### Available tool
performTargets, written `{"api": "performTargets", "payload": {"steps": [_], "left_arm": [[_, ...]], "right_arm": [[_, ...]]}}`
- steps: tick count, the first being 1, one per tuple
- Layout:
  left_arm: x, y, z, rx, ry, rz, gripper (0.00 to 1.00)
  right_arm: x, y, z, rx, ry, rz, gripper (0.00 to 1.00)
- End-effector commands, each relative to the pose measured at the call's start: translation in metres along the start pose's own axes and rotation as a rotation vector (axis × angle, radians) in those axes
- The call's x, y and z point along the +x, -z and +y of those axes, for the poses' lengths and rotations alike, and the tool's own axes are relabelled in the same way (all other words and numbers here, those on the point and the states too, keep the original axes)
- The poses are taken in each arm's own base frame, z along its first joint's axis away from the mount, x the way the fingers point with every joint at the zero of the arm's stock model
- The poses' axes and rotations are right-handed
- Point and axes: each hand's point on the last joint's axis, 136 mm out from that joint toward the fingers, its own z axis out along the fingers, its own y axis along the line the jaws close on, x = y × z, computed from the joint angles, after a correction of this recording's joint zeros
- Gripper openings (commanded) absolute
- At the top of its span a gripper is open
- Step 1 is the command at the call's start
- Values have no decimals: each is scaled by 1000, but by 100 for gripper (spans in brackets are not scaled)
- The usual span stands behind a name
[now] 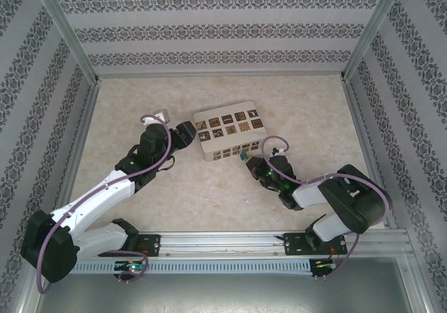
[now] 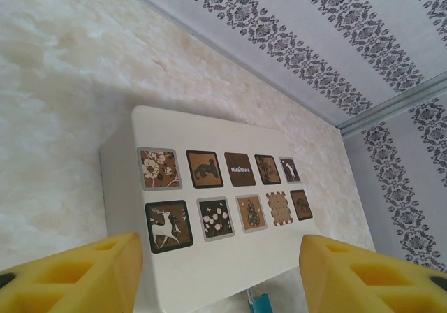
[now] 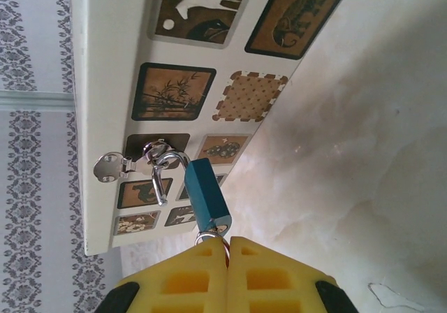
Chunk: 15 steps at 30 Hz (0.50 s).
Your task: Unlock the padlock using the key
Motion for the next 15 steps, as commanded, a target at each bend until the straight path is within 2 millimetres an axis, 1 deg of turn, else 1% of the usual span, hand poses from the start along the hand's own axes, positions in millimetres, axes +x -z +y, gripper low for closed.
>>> {"api": "performTargets", "payload": {"steps": [1, 6, 10, 15], "left_arm": [[-4, 4, 9, -27, 10, -22, 61], [-4, 6, 9, -29, 10, -28, 62], [-5, 7, 10, -33, 3, -30, 62], [-8, 9, 10, -37, -6, -37, 64]], "right_arm": [[-1, -2, -4, 4, -43, -5, 0], [1, -3, -7, 17, -51, 1, 0], [0, -3, -5, 15, -31, 1, 13], [-1, 0, -2, 18, 3, -6, 27]]}}
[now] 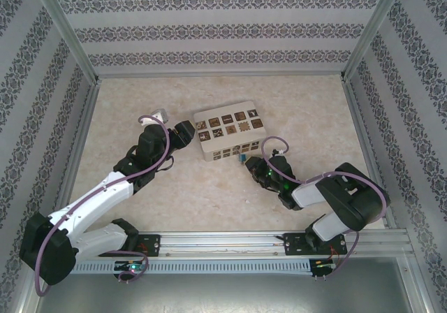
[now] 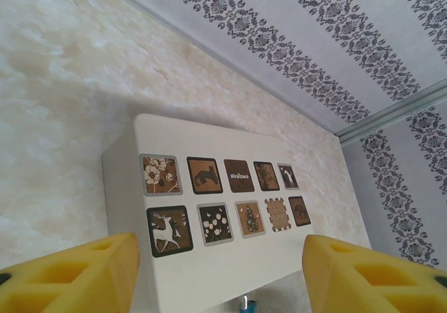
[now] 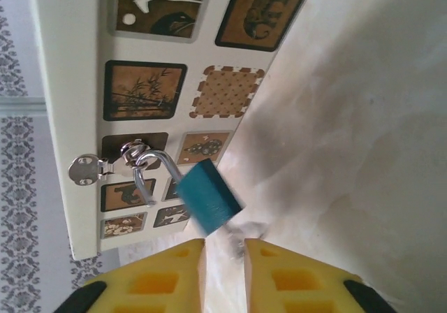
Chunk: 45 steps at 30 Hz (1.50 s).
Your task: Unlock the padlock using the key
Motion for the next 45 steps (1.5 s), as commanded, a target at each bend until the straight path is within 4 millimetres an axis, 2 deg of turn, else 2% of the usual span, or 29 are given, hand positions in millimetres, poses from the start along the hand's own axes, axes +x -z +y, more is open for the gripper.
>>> {"api": "performTargets", "payload": {"steps": [1, 6, 9, 11, 17, 24, 30, 33, 40, 45], "left_arm": [[-3, 5, 10, -37, -12, -14, 64], [-5, 6, 12, -45, -14, -20, 67], [-4, 6, 14, -51, -14, -16, 70], [-4, 5, 16, -53, -9, -11, 72], [0, -2, 21, -51, 14, 21, 75], [8, -19, 24, -21, 61, 121, 77], [20, -36, 23, 14, 105, 229, 78], [24, -42, 23, 14, 112, 259, 80], [41, -60, 28, 5, 106, 375, 93], [55, -72, 33, -23, 106, 460, 91]], "right_arm": [[-4, 3, 7, -4, 41, -14, 29], [-6, 11, 16, 49, 181, -11, 40], [-10, 19, 28, 63, 322, -15, 51], [-14, 25, 45, 48, 430, -22, 58], [-22, 33, 62, 11, 578, -37, 98], [-18, 27, 74, -99, 644, 50, 98], [-4, 16, 78, -182, 646, 188, 98], [-8, 10, 74, -173, 646, 185, 98], [-13, -2, 71, -179, 655, 186, 98], [-13, -10, 69, -197, 664, 190, 97]]}}
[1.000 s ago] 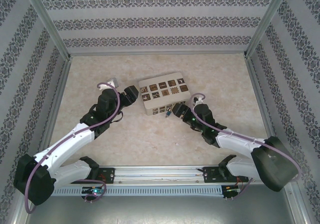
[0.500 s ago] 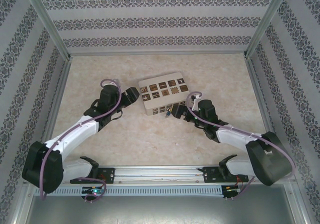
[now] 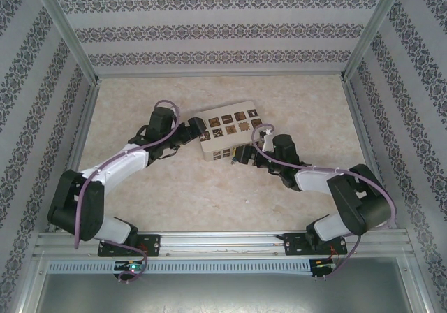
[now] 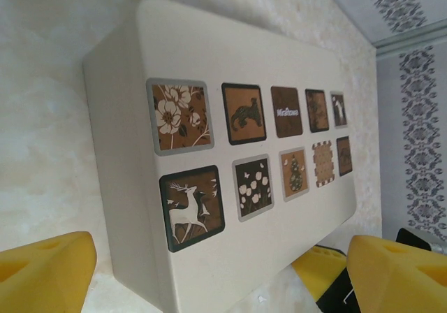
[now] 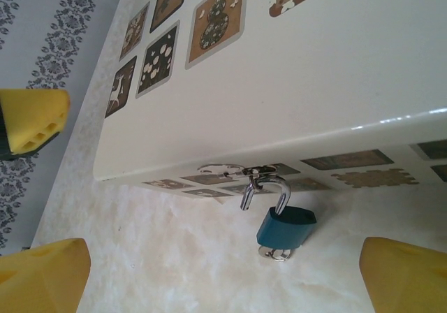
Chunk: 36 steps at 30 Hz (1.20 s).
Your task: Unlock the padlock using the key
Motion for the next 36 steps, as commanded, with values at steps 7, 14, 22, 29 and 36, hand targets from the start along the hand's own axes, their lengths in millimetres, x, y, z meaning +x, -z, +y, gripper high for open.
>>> {"api": "performTargets", "payload": {"steps": [7, 14, 22, 29, 36], "left_arm": [[6, -17, 7, -27, 8, 109, 88], [7, -32, 12, -34, 27, 154, 86], [11, -46, 19, -50, 38, 187, 80], [20, -52, 30, -70, 49, 215, 77], [28, -56, 38, -81, 59, 234, 72]], "right_arm": [[-11, -13, 13, -116, 55, -18, 87], [-9, -24, 11, -144, 55, 0, 78], [-11, -35, 10, -162, 63, 4, 72], [-9, -40, 7, -168, 62, 12, 69], [-5, -40, 4, -165, 63, 20, 62]]}}
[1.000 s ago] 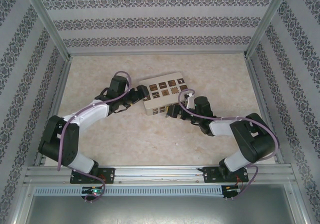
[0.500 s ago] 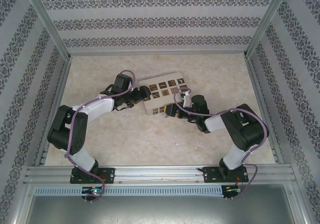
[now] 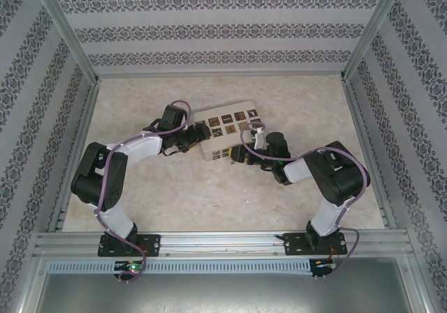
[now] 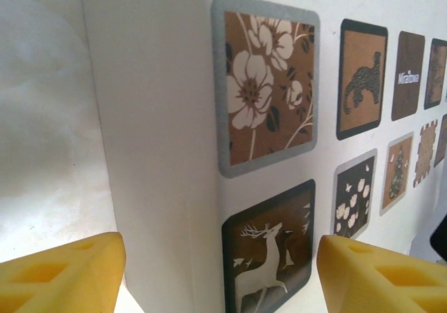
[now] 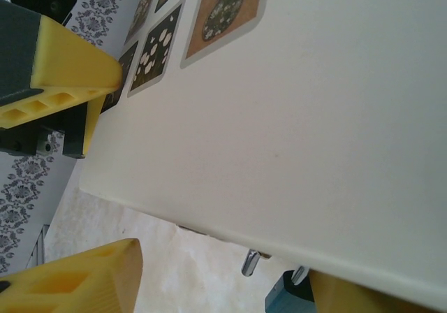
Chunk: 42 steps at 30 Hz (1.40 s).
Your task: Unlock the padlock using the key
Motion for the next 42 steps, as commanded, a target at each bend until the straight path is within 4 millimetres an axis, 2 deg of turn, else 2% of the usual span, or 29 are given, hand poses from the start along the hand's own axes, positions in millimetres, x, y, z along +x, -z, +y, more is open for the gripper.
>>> {"api": "performTargets", "payload": {"steps": [1, 26, 37, 42], "left_arm": [[2, -2, 9, -14, 2, 19, 72], [7, -6, 16, -22, 12, 34, 71], [8, -6, 19, -30, 13, 34, 71], [12, -8, 22, -37, 21, 40, 71]], "right_arm": [[-8, -1, 6, -37, 36, -19, 61], [-2, -4, -8, 6, -3, -10, 24], [-3, -4, -12, 23, -22, -21, 3], [-8, -2, -14, 38, -38, -47, 0]]}}
